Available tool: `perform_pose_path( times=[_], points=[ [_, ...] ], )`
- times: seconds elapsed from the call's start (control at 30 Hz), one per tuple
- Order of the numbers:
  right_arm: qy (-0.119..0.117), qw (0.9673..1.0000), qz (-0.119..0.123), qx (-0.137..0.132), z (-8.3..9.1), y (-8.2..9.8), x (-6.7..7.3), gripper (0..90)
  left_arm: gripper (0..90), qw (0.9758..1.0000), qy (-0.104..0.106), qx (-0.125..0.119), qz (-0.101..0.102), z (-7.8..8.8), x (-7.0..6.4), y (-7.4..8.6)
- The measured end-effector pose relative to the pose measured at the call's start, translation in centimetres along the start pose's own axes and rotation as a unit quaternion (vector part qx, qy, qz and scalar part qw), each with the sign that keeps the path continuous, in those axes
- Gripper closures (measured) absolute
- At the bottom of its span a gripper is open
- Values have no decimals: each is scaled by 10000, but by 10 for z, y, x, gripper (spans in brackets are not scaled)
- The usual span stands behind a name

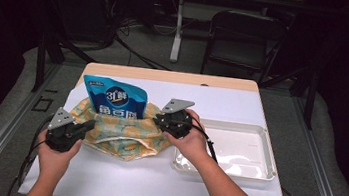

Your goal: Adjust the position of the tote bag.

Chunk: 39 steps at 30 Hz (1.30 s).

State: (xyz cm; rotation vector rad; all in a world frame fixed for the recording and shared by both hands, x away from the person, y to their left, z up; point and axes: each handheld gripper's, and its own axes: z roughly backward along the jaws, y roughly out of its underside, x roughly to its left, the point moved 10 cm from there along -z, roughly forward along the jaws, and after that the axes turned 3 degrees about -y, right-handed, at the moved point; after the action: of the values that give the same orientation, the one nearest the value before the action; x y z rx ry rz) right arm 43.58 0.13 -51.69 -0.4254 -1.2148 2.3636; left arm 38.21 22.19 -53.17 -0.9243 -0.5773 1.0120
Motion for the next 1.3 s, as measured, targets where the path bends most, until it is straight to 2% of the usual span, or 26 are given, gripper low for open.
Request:
perform_pose_path(
  times=[0.03, 0.13, 0.2, 0.3, 0.4, 0.67, 0.8, 1.13, 1.3],
  points=[
    [30, 10000, -16, -7, 0, -1, -2, 865, 900, 10000, -13, 14, -43, 0, 0, 1],
    [38, 10000, -15, -14, 0, -2, -3, 880, 900, 9999, -1, 58, -95, 1, -1, 3],
    [70, 10000, -19, 0, 0, -2, -6, 888, 900, 9997, -54, 99, -200, 1, -1, 6],
    [119, 9999, -59, -17, 0, -3, -9, 891, 900, 9997, -45, 113, -217, 2, -1, 8],
    [171, 9998, -137, -1, -4, -1, -15, 894, 900, 9997, -33, 185, -138, 1, 1, 16],
    [241, 9992, -311, 90, -13, 5, -25, 899, 900, 9991, -9, 361, -211, -1, 0, 29],
    [274, 9988, -353, 178, -16, 10, -31, 899, 900, 9981, -35, 535, -296, -1, 0, 40],
    [378, 9980, -459, 233, -18, 15, -41, 899, 900, 9962, -51, 723, -492, -4, -4, 48],
    [433, 9970, -531, 360, -22, 21, -47, 899, 900, 9948, -39, 839, -574, -5, -7, 53]
  ],
)
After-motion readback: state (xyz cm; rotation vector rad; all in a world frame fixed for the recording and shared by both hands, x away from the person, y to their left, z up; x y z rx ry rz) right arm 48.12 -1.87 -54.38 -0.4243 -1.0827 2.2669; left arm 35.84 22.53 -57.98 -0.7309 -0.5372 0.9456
